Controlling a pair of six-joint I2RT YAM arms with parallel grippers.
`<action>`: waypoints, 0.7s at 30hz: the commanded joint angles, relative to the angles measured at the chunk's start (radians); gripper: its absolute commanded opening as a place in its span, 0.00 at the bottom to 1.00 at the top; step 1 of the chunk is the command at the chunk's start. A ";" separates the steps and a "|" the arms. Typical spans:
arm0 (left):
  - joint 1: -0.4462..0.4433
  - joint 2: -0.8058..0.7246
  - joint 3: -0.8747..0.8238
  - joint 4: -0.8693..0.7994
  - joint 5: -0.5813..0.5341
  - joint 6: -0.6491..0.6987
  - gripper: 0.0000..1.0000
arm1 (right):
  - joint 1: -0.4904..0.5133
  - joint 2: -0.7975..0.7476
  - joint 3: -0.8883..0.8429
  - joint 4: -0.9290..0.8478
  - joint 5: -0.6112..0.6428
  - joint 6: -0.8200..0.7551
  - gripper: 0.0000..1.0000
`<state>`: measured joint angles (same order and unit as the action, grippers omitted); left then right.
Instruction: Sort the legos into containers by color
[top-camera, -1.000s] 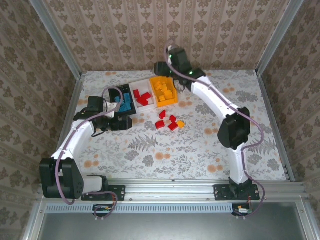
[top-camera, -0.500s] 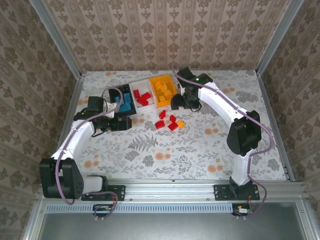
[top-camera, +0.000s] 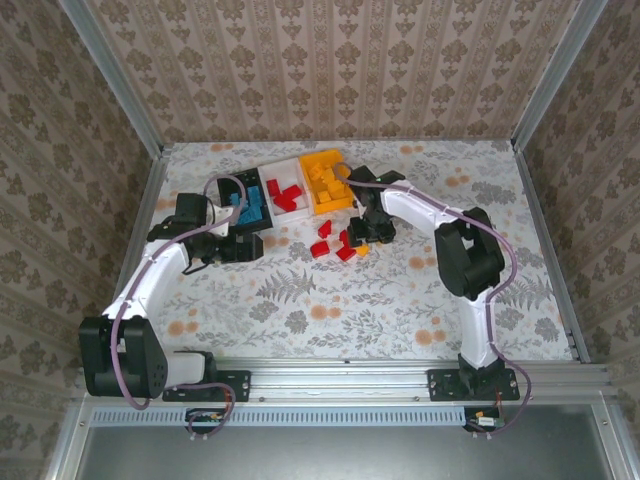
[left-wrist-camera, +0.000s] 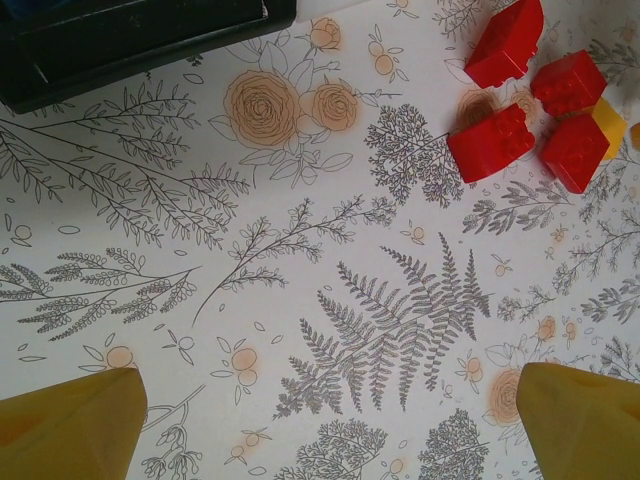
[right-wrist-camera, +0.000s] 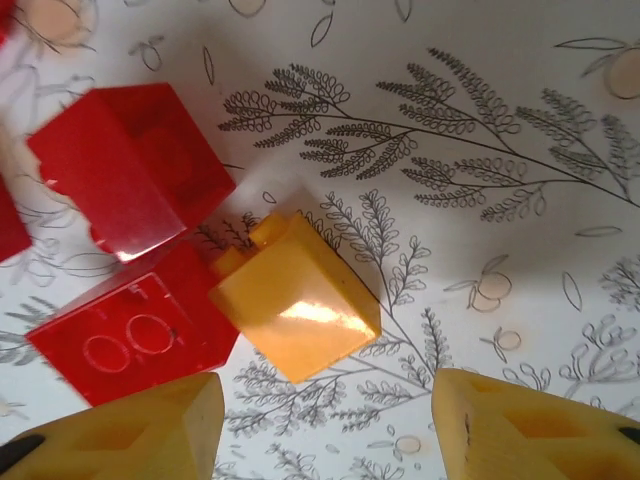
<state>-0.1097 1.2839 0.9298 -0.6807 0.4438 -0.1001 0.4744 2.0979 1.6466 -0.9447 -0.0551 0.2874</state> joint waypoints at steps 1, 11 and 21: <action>0.009 0.012 0.001 -0.023 -0.007 0.025 0.97 | 0.006 0.026 0.030 -0.018 0.035 -0.102 0.58; 0.011 0.020 0.003 -0.021 -0.002 0.024 0.96 | 0.015 0.087 0.062 -0.025 0.075 -0.183 0.57; 0.011 0.020 0.002 -0.022 -0.001 0.023 0.97 | 0.018 0.121 0.064 0.021 0.015 -0.163 0.58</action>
<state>-0.1032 1.2987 0.9298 -0.6811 0.4442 -0.0998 0.4835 2.1689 1.7027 -0.9470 -0.0158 0.1261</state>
